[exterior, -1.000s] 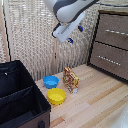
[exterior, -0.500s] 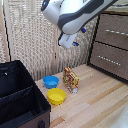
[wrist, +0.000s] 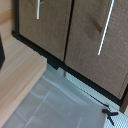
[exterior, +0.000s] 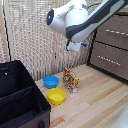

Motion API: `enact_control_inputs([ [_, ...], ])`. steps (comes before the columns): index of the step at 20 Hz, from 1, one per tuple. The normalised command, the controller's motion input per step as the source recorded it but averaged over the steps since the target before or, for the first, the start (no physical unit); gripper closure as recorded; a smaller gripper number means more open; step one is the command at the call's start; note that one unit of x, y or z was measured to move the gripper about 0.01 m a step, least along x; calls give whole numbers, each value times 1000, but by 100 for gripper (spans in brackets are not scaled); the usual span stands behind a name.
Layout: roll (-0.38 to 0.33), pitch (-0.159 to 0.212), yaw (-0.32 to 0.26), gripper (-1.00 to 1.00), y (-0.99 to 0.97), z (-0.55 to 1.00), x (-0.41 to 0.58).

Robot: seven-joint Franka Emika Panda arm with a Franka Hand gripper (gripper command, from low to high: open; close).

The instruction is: With caution, bring your gripper towards the upper drawer's hold. Grasp the drawer hold tightly with your gripper tool. Pull the drawer in your direction to reveal the contents of the top drawer.

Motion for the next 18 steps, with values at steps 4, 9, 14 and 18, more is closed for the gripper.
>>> enact_control_inputs([
  [4, -196, -47, 42, -100, -776, 64, -113],
  [9, -191, -72, 85, -100, -672, 46, -10],
  [14, -212, -52, 66, -100, -681, 24, -1],
  [18, -224, -51, 60, -100, -684, 1, 0],
])
